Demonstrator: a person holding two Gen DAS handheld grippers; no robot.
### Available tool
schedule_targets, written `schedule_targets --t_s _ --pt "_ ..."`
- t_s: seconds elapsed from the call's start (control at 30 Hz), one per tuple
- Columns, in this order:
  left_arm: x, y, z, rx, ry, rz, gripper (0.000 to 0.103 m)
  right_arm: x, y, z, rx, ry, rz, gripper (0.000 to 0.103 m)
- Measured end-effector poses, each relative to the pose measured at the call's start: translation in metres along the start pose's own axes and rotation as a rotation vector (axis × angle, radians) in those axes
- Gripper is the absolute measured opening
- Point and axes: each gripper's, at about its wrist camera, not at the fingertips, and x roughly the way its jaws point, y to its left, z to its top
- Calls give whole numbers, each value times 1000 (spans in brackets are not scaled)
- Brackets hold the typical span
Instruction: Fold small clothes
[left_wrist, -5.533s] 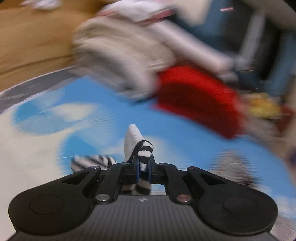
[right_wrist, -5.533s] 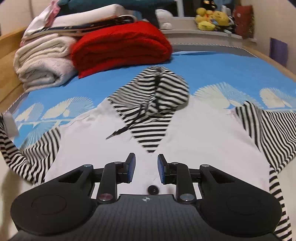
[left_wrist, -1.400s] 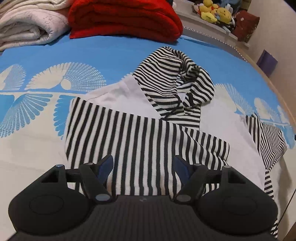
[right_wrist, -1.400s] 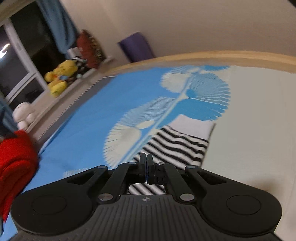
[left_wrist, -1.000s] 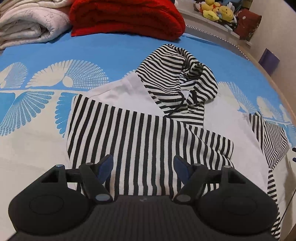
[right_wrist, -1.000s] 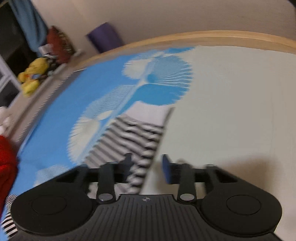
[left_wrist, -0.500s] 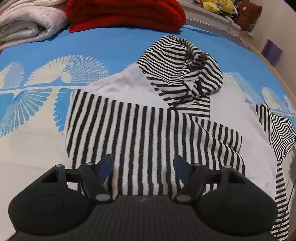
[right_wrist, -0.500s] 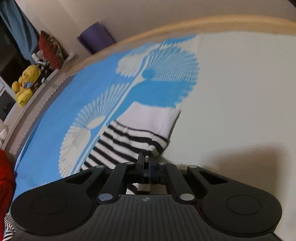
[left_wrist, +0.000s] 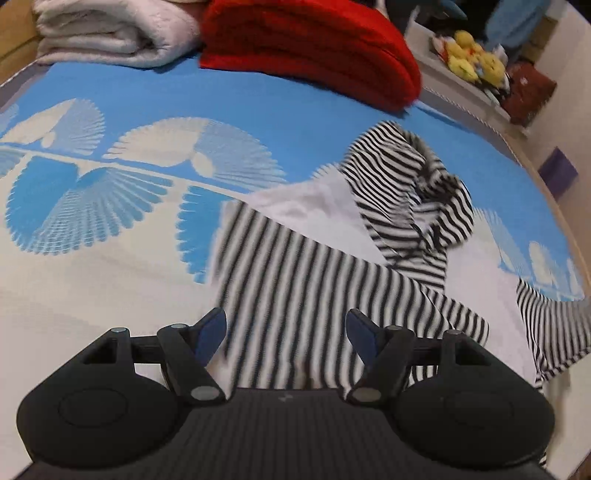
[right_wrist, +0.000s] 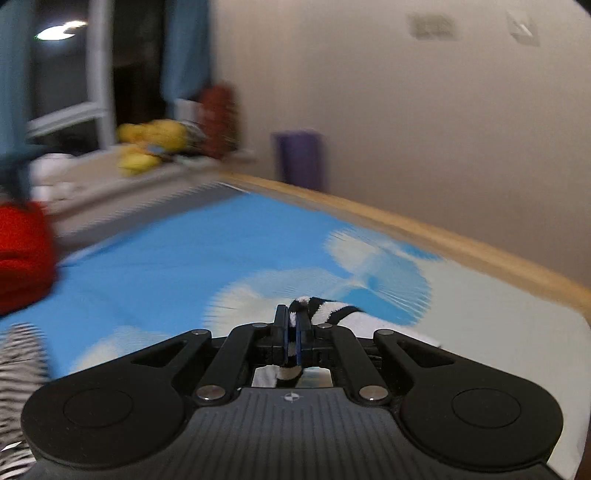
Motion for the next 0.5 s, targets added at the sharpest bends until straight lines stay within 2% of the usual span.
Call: schedule_targets --t_s 0.1,0.13,0.17,0.2,0.23,0.27,0.33,0.37,0.43,0.5 --pt "-7 18 4 -33 -16 19 77 -62 85 -11 -146 -165 163 3" --pt "-8 22 4 -44 -16 26 77 -75 116 -23 -212 -169 287 8" --pt "-9 26 4 -55 -14 30 77 -85 148 -40 -306 -121 448 10" --pt "-9 29 4 -63 -12 31 77 -93 172 -57 -391 -63 573 12" --pt "-9 31 4 -68 -9 30 77 -101 192 -78 -461 4 676 14" --pt "-9 33 4 -71 -7 29 77 -108 206 -98 -498 72 740 15" --pt "-8 35 4 -73 -5 37 77 -116 215 -128 -527 165 821 16" --pt "-8 35 3 -71 -3 37 77 -116 217 -140 -542 208 836 19" --pt "-3 34 3 -71 6 37 77 -107 218 -151 -535 298 796 24" --pt "3 31 3 -81 20 29 77 -92 211 -150 -487 373 796 25"
